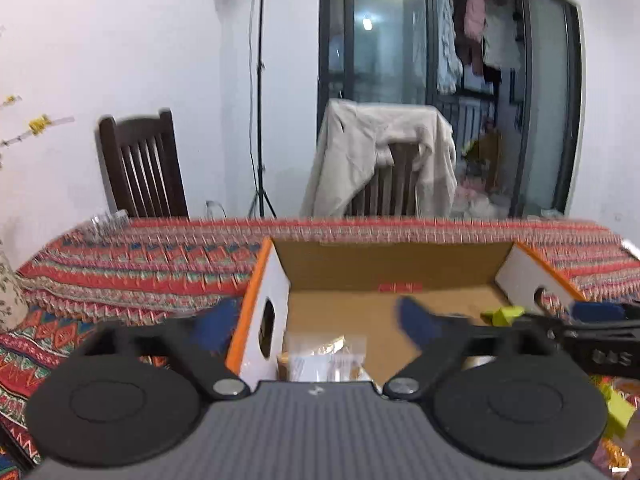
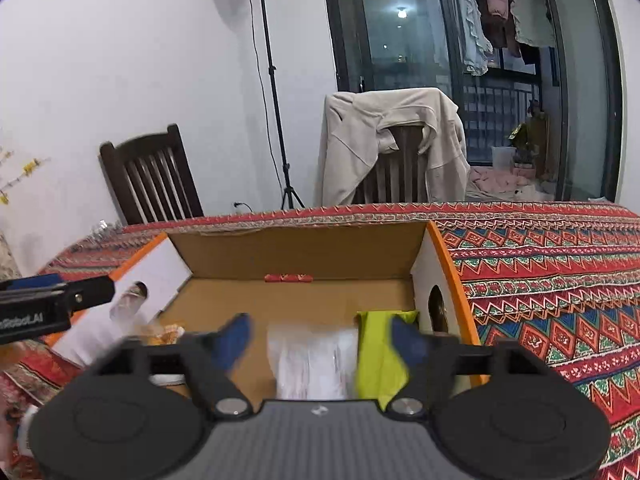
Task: Organize snacks
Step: 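Carry both white packets into the cardboard box and open both tools, then grasp the silver chip bag with the right tool while the left tool grasps the blue-orange chip bag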
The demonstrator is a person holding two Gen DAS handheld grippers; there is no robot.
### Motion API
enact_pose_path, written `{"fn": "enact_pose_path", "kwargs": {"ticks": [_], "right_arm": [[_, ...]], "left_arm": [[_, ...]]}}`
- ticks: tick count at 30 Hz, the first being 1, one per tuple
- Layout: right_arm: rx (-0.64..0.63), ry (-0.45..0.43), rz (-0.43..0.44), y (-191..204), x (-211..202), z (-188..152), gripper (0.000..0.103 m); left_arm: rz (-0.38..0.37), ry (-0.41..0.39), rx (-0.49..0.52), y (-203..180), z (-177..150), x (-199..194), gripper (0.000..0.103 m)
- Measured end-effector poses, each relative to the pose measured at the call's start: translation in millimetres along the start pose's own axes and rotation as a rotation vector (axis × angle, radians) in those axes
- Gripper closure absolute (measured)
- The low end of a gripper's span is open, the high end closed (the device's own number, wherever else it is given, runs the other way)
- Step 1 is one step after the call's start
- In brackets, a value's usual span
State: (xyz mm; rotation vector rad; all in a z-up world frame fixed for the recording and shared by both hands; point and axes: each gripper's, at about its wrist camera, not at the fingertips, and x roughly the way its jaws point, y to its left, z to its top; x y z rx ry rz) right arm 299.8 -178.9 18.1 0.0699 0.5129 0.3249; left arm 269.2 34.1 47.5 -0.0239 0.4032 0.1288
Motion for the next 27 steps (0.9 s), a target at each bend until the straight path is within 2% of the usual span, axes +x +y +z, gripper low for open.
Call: {"fn": "enact_pose_path", "kwargs": {"ticks": [1,2,14,18,21,27], "right_arm": [[0.005,-0.009,0.002,-0.5,-3.9,-0.1,0.002],[0.004,-0.021,0.000,-0.4,-7.3,0.6,0.000],[0.000,-0.038,-0.002,4.7,-30.4,8.3,0.000],[0.002,-0.069,0.000,4.6,-51.3,18.7,0.000],[0.011,-0.120,0.014,4.6,-82.1,23.4,0.000],[-0.003,-0.114,0.026,11.6,-130.6,3.0,0.000]], "left_arm": [[0.006,-0.017,0.000,0.0,-0.5,-2.6,0.000],[0.008,-0.027,-0.005,0.2,0.2,-4.0,0.000],[0.009,-0.024,-0.048,7.8,9.5,-16.1,0.000],[0.006,-0.055,-0.096,13.5,27.9,-43.0,0.000],[0.009,-0.085,-0.087,15.8,31.6,-72.9,0.000],[0.025,-0.066,-0.065,17.6,5.1,-122.0,0.000]]}}
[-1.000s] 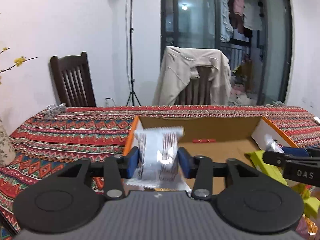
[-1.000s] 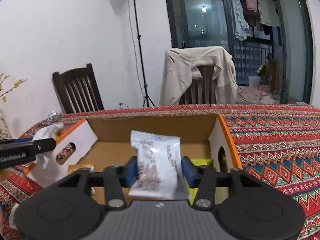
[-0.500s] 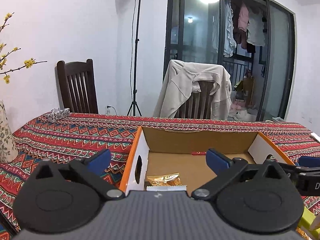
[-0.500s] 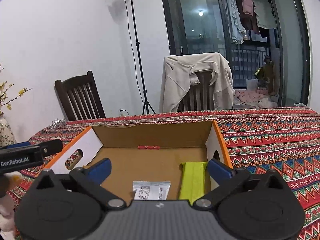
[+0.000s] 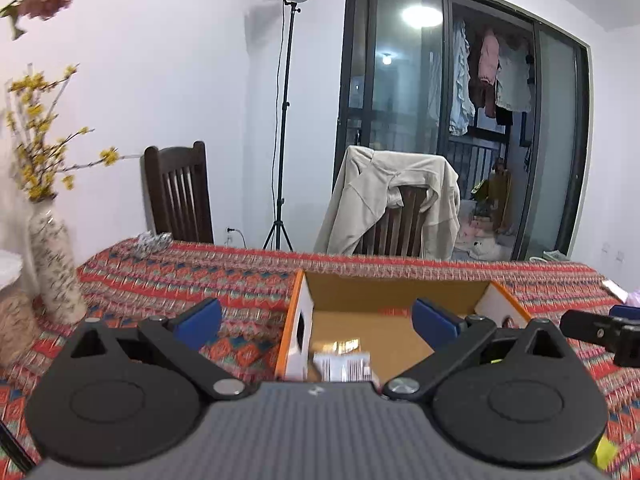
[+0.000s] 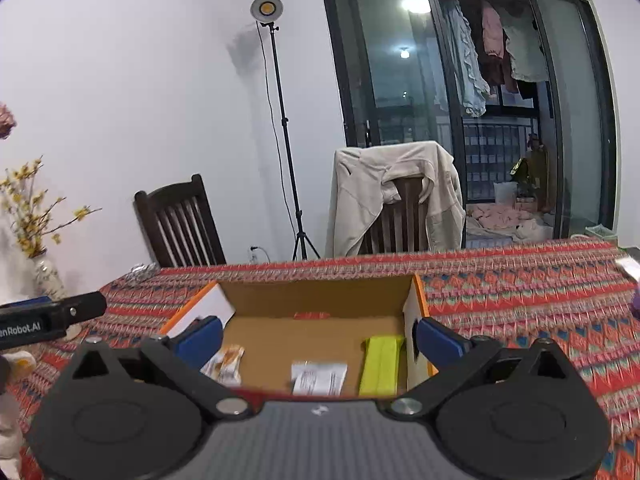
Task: Organize snacks
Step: 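Grasp the silver chip bag with the right tool while the left tool grasps the blue-orange chip bag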
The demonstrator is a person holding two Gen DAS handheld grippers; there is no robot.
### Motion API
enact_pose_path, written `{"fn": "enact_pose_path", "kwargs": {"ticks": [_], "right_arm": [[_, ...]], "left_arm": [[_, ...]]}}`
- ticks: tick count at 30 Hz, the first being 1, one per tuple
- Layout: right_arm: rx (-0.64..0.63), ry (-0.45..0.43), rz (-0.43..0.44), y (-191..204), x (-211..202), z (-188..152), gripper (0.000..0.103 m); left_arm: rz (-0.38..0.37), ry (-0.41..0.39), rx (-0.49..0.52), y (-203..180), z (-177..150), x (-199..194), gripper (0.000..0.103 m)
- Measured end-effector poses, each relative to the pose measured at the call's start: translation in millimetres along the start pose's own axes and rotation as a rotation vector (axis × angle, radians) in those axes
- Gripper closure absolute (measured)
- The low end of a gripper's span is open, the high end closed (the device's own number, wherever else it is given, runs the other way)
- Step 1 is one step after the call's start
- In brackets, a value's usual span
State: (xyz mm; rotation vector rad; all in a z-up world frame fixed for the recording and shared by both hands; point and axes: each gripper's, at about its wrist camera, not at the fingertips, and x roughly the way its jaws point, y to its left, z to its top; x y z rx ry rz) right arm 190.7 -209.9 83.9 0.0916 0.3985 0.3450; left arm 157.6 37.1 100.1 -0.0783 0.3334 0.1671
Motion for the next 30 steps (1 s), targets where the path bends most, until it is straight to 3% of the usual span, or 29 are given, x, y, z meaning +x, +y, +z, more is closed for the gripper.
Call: {"fn": "enact_pose_path", "kwargs": {"ticks": [11,21,25,30], "right_arm": [[-0.076,0.147,0.031,24.0,-40.3,-89.2,0.000],[-0.157,0.233,0.075,61.1,-35.9,-133.3,0.015],[-0.188,0.265,0.077,70.6,-24.1,-142.2,0.018],[-0.264,0.270,0.062,83.6,-21.9,-149.7,0.035]], "left_arm": [[0.005,0.087,-0.021,31.5,-95.6,-58.8,0.000],[0.005,0.098,-0.066,65.4,-128.0,-58.1,0.000],[-0.056,0.104,-0.094,71.7,-129.9,-55.3,0.000],[-0.076,0.090,-0.080,68.4,-131.4,-57.3,0.000]]}}
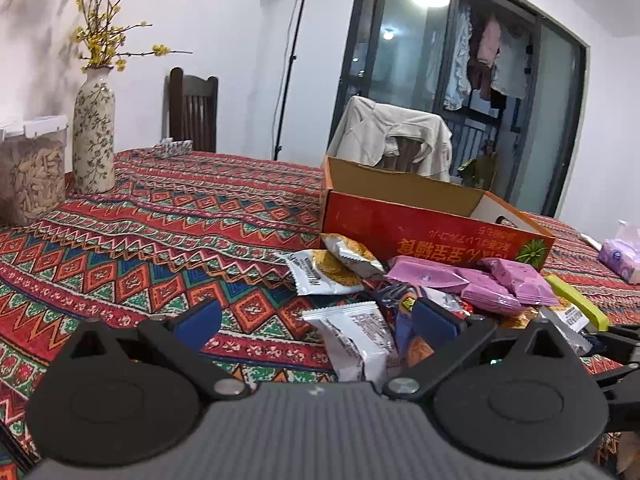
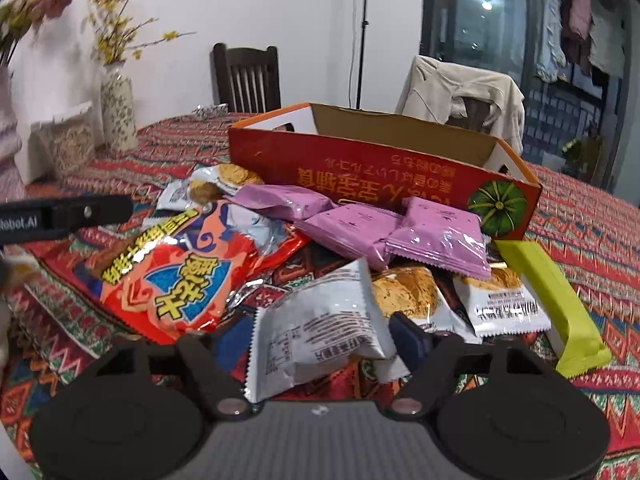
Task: Organize snacks
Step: 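Grasp the silver chip bag with the right tool while the left tool grasps the blue-orange chip bag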
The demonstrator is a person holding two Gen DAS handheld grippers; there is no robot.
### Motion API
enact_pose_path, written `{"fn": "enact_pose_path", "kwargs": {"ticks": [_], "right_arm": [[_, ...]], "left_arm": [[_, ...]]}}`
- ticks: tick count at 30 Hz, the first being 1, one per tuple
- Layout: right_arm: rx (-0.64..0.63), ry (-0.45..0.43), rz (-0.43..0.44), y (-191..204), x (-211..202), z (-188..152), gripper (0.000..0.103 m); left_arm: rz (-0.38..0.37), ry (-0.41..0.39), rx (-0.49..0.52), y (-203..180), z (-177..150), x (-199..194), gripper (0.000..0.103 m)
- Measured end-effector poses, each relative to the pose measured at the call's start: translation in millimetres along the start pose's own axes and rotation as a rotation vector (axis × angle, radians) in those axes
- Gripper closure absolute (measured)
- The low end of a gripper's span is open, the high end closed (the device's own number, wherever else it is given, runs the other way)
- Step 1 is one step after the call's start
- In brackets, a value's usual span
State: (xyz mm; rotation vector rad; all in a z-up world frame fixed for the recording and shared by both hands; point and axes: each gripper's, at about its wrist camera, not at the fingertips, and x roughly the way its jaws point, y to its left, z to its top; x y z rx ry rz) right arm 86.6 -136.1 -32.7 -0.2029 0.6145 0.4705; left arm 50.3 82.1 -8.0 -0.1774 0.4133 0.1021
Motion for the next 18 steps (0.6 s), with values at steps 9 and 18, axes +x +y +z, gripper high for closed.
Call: {"fn": "enact_pose_path", "kwargs": {"ticks": [9,18], "right_arm": [[-0.033,-0.073,0.006,5.1,-14.9,-4.9,0.083],[0.030,-0.185,0.006,-13.3,-42.1,-3.3,0.083]], "left_arm": [[-0.013,0.010,-0.029,3.6,-0.1,2.2,0.000],[0.013,0.025,-0.021,1.9,-0.2,4.9,0.000]]}}
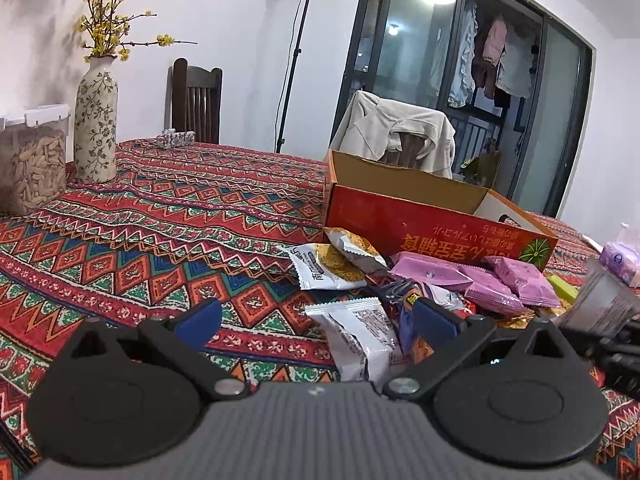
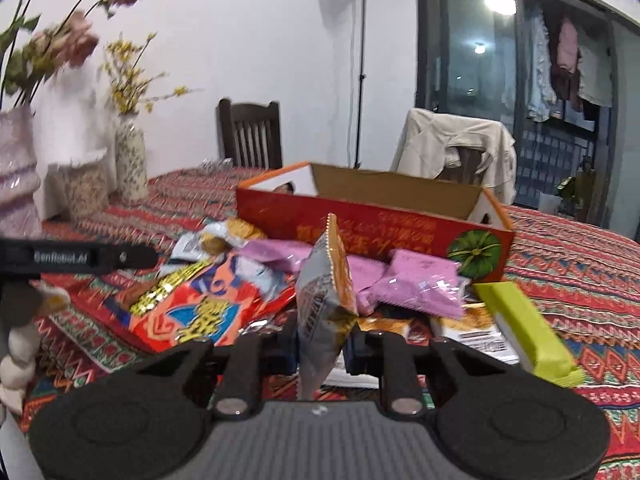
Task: Organize snacks
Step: 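Grasp the silver chip bag with the right tool while the left tool grasps the blue-orange chip bag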
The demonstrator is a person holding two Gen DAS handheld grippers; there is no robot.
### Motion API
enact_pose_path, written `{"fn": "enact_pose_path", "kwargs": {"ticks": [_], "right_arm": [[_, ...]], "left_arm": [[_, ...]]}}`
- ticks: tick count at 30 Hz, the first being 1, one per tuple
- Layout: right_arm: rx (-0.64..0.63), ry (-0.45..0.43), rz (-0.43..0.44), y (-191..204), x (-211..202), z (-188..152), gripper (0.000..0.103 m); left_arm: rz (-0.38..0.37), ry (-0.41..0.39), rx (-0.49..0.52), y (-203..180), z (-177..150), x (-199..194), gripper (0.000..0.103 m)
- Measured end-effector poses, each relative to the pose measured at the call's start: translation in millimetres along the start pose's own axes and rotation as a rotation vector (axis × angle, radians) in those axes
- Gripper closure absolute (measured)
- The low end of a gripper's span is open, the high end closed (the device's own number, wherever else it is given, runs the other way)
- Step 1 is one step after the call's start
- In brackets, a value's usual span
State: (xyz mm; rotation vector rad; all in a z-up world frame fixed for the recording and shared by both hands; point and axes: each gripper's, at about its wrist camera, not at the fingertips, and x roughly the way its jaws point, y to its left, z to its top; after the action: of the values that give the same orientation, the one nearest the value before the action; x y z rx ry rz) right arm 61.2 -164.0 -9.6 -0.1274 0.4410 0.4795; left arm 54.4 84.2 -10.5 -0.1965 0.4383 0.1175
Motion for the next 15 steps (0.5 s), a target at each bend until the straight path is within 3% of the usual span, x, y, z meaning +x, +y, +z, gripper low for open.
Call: {"fn": "enact_pose_path", "kwargs": {"ticks": [8,15], "right_arm": [[0.060,-0.030,-0.050,-29.1,-10.5,1.7,0.083],[0.131,-0.041,-0.083,-51.2,-16.4,-3.7,0.083]], "left_arm": [[0.042,0.023,0.007,-9.7,7.6,2.5,0.000],[0.026,0.066,0.110,-60.2,18.9,7.4,0.000]]}}
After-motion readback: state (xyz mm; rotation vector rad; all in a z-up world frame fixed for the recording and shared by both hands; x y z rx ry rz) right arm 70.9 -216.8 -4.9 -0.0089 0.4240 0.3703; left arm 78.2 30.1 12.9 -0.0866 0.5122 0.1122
